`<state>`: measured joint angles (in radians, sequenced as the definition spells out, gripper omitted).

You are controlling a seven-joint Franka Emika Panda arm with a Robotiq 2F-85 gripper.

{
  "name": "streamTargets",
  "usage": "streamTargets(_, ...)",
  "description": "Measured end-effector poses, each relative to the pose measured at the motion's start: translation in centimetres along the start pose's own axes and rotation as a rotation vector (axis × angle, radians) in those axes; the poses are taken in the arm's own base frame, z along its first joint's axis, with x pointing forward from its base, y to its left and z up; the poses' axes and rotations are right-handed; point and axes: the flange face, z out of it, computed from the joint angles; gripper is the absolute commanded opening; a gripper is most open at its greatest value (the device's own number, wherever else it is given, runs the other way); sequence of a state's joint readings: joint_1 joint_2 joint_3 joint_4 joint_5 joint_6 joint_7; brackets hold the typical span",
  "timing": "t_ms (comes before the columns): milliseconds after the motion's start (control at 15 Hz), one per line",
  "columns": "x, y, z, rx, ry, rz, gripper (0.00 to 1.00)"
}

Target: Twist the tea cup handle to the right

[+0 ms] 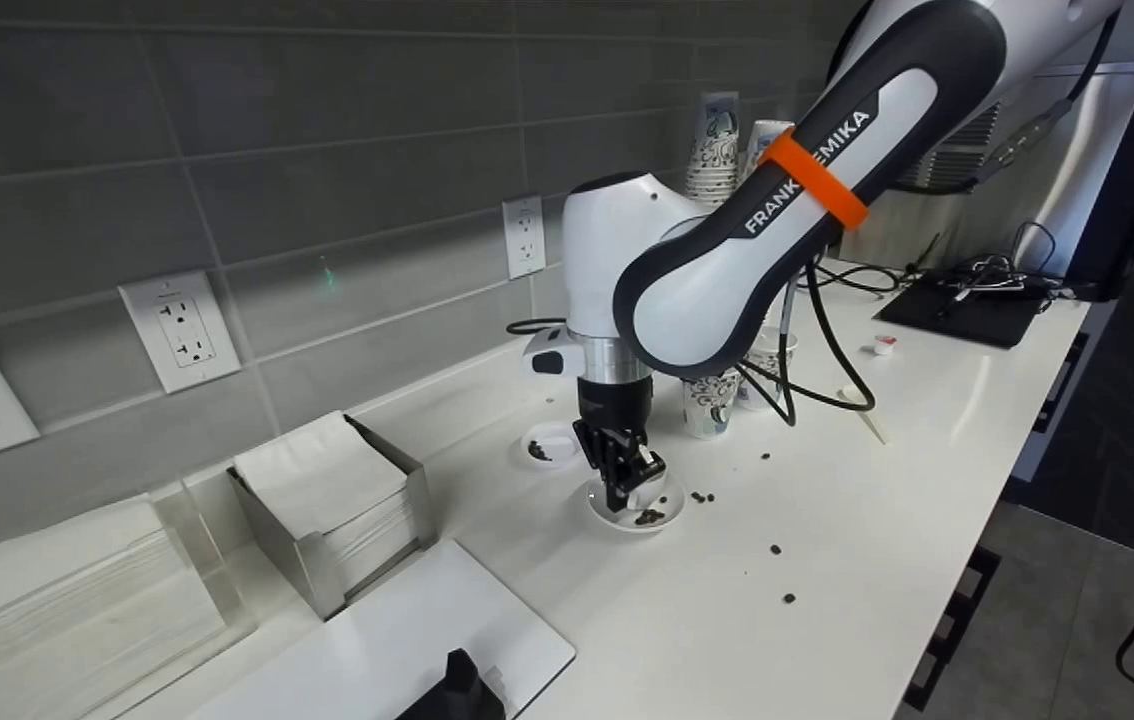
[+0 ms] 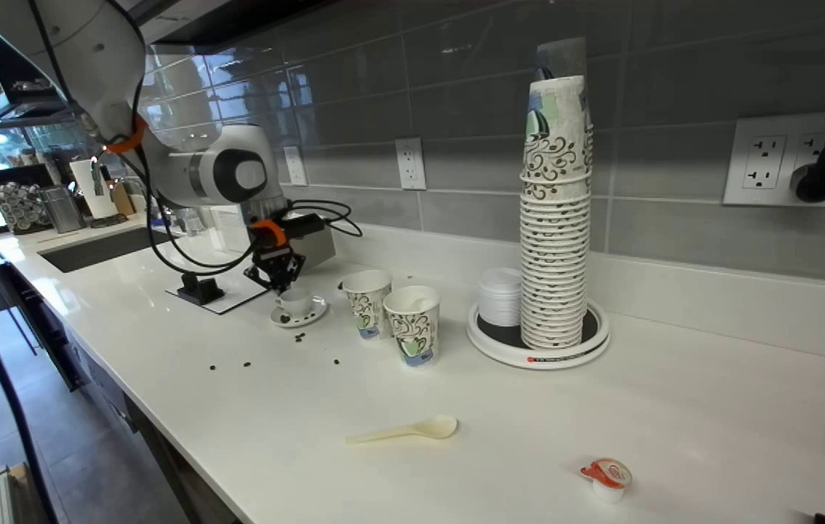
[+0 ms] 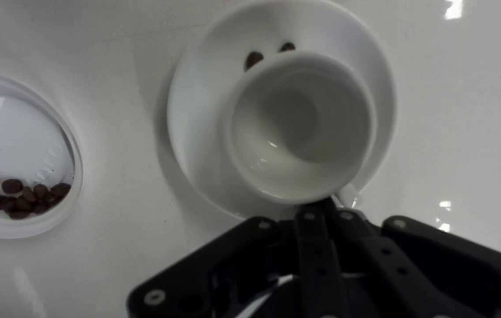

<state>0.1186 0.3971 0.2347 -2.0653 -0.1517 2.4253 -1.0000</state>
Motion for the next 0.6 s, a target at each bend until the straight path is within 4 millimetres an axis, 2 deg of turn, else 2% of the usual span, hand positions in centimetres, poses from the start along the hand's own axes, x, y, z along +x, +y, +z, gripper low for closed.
streamTargets(267,-0.20,-0.22,-0.61,0.002,-0.004,0.008,0.00)
streamTargets(600,-0.42,-0.97,0.09,0.021,-0.015,0.005,0.00)
